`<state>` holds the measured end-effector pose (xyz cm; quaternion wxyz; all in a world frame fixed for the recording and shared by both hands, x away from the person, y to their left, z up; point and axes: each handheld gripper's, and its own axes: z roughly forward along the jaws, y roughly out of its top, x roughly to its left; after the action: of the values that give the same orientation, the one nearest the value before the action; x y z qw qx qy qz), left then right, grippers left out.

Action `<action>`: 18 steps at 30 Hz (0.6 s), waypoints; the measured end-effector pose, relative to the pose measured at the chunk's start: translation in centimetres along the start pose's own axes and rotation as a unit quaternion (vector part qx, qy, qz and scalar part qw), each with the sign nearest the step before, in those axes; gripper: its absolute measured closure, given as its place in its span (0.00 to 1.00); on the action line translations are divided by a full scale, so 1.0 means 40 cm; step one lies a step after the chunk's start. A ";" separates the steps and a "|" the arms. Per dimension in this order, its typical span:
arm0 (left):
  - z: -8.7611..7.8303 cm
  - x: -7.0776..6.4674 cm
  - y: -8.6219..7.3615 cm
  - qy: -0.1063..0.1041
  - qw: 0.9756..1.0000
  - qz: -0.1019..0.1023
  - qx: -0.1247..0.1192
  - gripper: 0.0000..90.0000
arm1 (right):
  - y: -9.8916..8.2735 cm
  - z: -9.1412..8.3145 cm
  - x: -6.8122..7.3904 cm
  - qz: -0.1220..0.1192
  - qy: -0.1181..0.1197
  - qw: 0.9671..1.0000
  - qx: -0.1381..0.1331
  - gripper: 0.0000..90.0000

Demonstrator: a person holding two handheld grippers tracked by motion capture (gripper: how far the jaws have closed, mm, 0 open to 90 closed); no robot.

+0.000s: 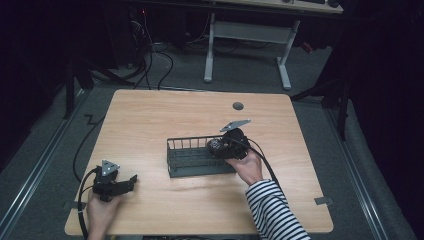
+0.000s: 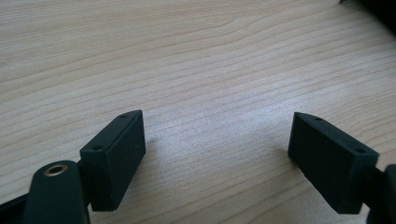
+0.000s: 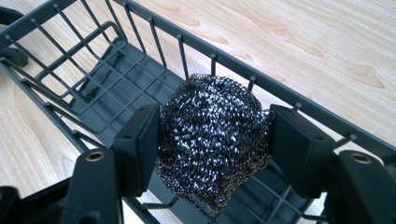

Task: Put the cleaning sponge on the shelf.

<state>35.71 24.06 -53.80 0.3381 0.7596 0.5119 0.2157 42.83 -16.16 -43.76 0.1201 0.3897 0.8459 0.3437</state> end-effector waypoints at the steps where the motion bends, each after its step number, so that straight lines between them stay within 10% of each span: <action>1: 0.000 0.000 0.000 0.000 1.000 0.000 0.000 0.22 | 0.000 0.001 0.000 0.001 0.003 1.000 0.000 0.39; 18: 0.000 0.000 0.000 0.000 1.000 0.000 0.000 0.22 | 0.001 -0.055 0.014 -0.005 0.009 0.999 -0.050 0.34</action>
<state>35.72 24.06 -53.80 0.3382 0.7596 0.5119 0.2157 41.44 -16.81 -42.09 0.1333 0.3760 0.8304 0.3889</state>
